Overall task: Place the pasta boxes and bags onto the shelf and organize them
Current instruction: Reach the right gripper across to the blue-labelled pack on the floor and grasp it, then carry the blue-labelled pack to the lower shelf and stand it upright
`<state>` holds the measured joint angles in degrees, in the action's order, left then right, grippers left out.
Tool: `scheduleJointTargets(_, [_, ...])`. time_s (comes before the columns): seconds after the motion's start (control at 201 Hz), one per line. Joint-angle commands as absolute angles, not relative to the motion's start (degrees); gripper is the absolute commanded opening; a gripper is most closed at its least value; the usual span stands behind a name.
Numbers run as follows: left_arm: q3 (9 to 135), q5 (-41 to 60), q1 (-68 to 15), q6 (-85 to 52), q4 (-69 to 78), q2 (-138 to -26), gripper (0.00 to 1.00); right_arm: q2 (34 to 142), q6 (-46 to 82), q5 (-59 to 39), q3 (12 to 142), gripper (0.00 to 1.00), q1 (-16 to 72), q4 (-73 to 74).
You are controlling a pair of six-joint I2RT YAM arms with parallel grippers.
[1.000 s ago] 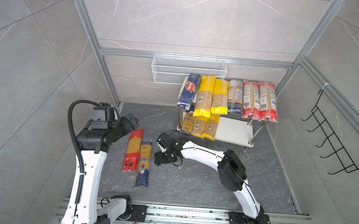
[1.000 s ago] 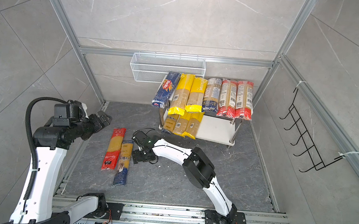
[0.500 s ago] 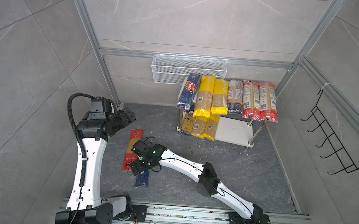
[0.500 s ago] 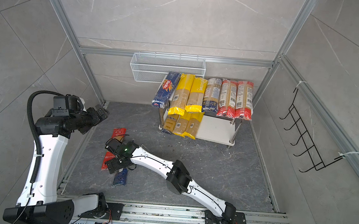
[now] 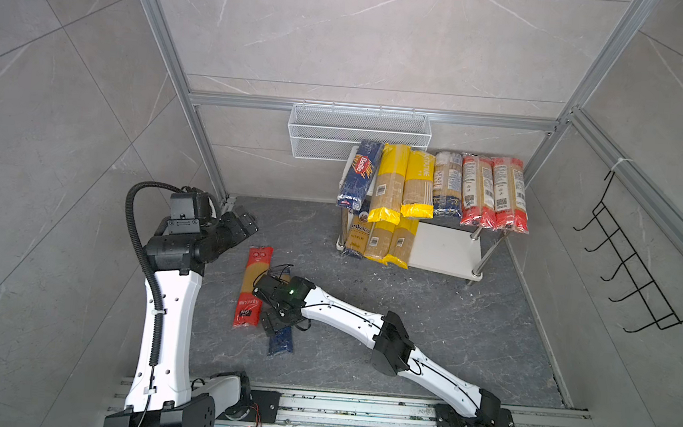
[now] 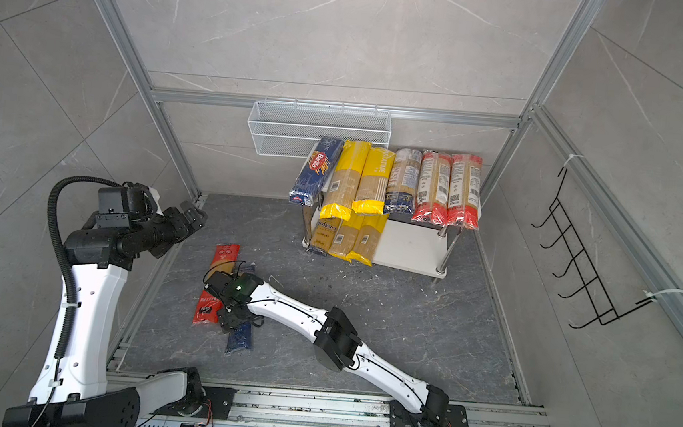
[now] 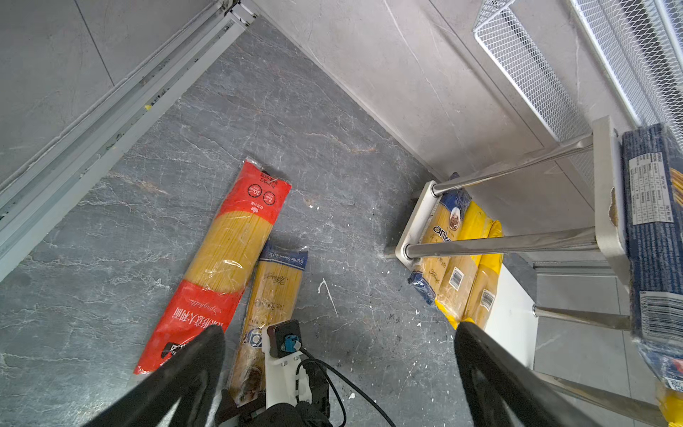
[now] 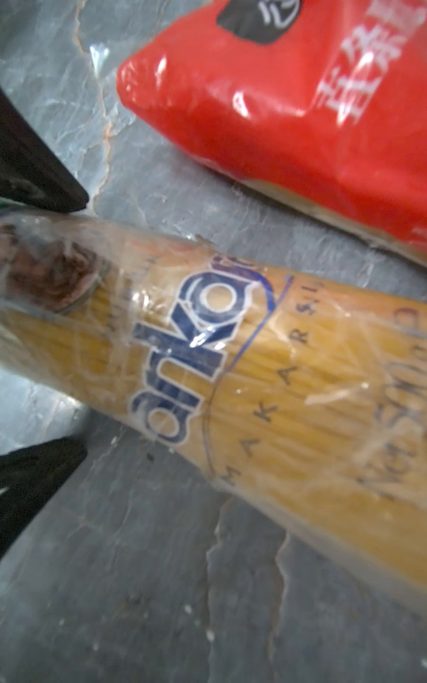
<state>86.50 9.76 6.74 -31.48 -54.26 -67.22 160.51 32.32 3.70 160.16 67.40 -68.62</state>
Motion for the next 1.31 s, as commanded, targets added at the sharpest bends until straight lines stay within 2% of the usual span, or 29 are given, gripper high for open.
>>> scheduleJointTargets(0.0, [86.0,11.6,6.9,-31.7,-52.3,-65.7,1.00,164.6,31.7,7.0,162.1,0.93,67.2,-74.8])
scheduleJointTargets(0.055, [85.9,11.6,6.9,-31.7,-52.4,-65.6,1.00,164.1,31.8,6.6,160.4,0.87,67.2,-74.0])
scheduleJointTargets(0.075, [85.9,11.6,6.9,-31.7,-52.4,-65.6,1.00,163.9,31.8,6.4,159.6,0.82,67.2,-73.6])
scheduleJointTargets(0.164, [85.5,11.9,6.9,-31.3,-52.1,-65.2,1.00,162.2,32.4,7.5,156.5,0.38,67.2,-73.3])
scheduleJointTargets(0.314, [84.0,12.6,6.9,-31.2,-51.0,-64.8,1.00,158.3,32.6,7.5,150.1,0.00,66.8,-74.2])
scheduleJointTargets(0.453, [82.6,12.8,6.9,-31.4,-49.8,-64.8,1.00,146.5,31.2,4.6,130.1,0.00,66.9,-65.0])
scheduleJointTargets(0.667, [81.9,13.2,6.9,-31.5,-49.6,-65.7,1.00,122.1,34.4,-6.4,95.6,0.00,64.2,-42.8])
scheduleJointTargets(0.966, [77.5,16.4,6.9,-33.3,-46.7,-68.7,1.00,93.6,43.1,-11.2,62.9,0.00,57.7,-25.0])
scheduleJointTargets(1.1, [77.9,18.2,6.8,-34.3,-45.0,-71.4,1.00,84.0,44.1,-11.2,55.2,0.00,53.7,-23.0])
scheduleJointTargets(1.309, [79.1,19.7,6.4,-35.8,-42.0,-75.0,1.00,75.1,40.6,-9.1,53.5,0.00,47.0,-29.9])
